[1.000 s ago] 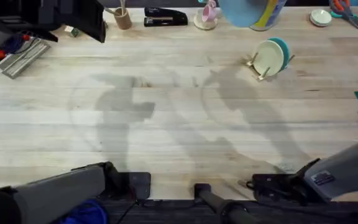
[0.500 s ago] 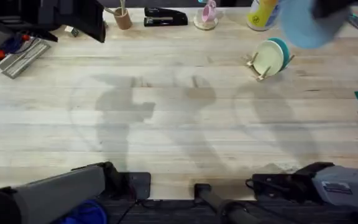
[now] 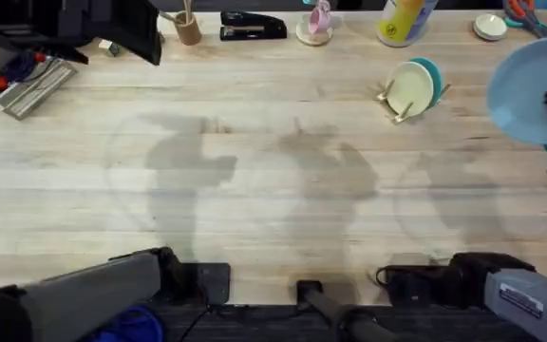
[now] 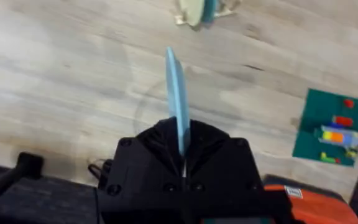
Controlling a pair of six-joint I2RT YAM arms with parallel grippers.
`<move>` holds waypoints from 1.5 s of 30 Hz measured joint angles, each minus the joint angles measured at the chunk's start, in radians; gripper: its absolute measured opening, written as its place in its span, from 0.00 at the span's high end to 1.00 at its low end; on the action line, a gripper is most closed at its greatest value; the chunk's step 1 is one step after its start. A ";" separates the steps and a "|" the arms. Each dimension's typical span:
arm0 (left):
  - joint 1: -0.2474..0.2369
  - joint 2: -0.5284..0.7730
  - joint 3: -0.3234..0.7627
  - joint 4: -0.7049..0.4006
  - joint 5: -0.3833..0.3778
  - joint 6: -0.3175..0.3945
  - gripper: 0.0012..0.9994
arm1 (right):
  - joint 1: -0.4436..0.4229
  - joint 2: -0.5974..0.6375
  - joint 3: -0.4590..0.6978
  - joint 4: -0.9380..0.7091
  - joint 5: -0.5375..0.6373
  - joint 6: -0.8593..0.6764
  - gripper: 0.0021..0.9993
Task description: Pick up the plates from the table one by one and place each into a slot on the dish rack.
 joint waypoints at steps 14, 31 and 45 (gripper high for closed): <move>0.000 0.000 0.000 0.000 0.000 0.000 0.00 | -0.031 0.089 -0.008 0.067 -0.100 -0.195 0.97; 0.000 0.000 0.000 0.000 0.000 0.000 0.00 | -0.031 0.260 -0.010 0.273 -0.103 -0.252 0.97; 0.000 0.000 0.000 0.000 0.000 0.000 0.00 | -0.078 0.329 -0.010 0.504 -0.074 -0.265 0.97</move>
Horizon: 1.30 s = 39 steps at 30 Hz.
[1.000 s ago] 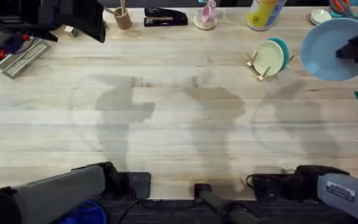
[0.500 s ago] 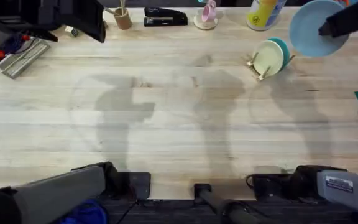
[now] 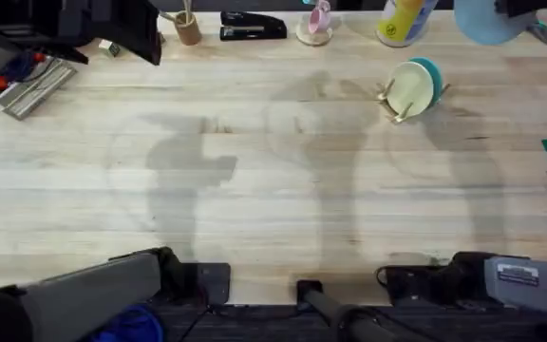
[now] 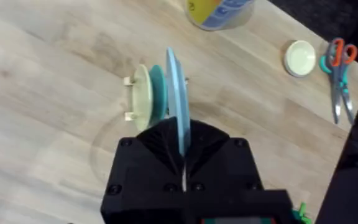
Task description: Pick up the plates from the table one by one and place each into a slot on the dish rack.
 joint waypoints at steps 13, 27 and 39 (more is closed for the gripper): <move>0.000 0.000 0.000 0.000 0.000 0.000 0.00 | -0.117 0.000 0.000 -0.071 0.012 0.001 0.97; 0.000 0.000 0.000 0.000 0.000 0.000 0.00 | -0.180 0.000 0.000 -0.069 0.011 -0.039 0.97; 0.000 0.000 0.000 0.000 0.000 0.000 0.00 | -0.180 0.066 0.000 -0.065 -0.027 -0.067 0.97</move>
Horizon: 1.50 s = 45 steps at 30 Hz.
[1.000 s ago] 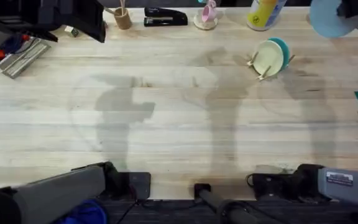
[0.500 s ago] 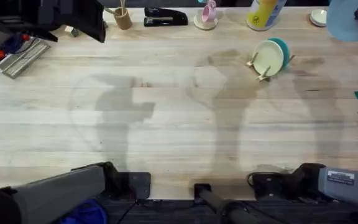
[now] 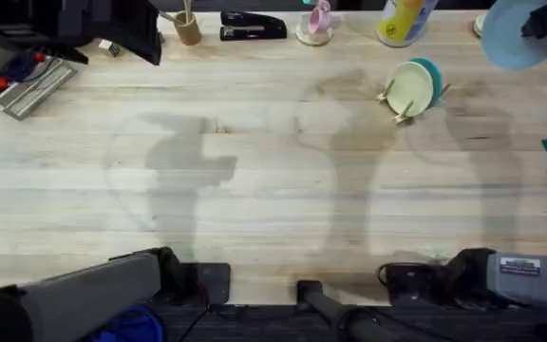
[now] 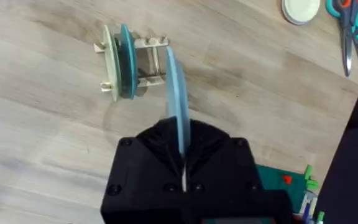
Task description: Pick up the plates from the table one by one and place each into a slot on the dish rack.
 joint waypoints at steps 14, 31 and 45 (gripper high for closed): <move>0.000 0.000 0.000 0.000 0.000 0.000 0.00 | 0.000 0.048 0.000 0.045 -0.018 -0.018 0.97; 0.000 0.000 0.000 0.000 0.000 0.000 0.00 | 0.000 0.099 0.000 0.081 -0.072 -0.017 0.97; 0.000 0.000 0.000 0.000 0.000 0.000 0.00 | 0.000 0.136 -0.001 0.088 -0.078 -0.014 0.97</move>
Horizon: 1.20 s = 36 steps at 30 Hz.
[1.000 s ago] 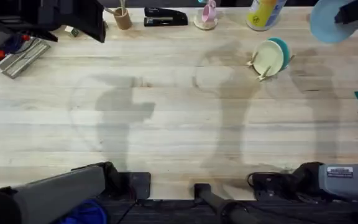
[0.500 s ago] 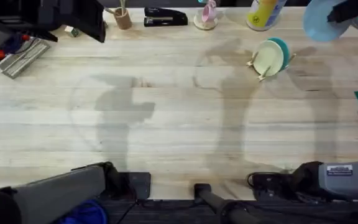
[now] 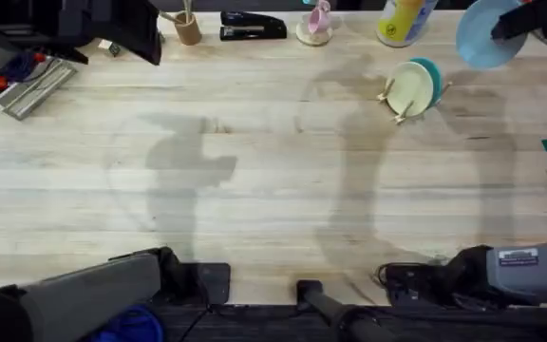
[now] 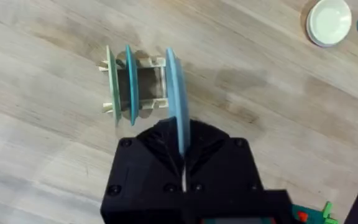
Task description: Pick up the plates from the table one by one and place each into a slot on the dish rack.
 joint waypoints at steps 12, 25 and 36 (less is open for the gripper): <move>0.000 0.000 0.000 0.000 0.000 0.000 0.00 | 0.007 0.067 0.000 0.021 -0.015 0.009 0.97; 0.000 0.000 0.000 0.000 0.000 0.000 0.00 | 0.056 0.105 0.000 0.046 -0.019 0.019 0.97; 0.000 0.000 0.000 0.000 0.000 0.000 0.00 | 0.057 0.158 0.000 0.047 -0.018 0.019 0.97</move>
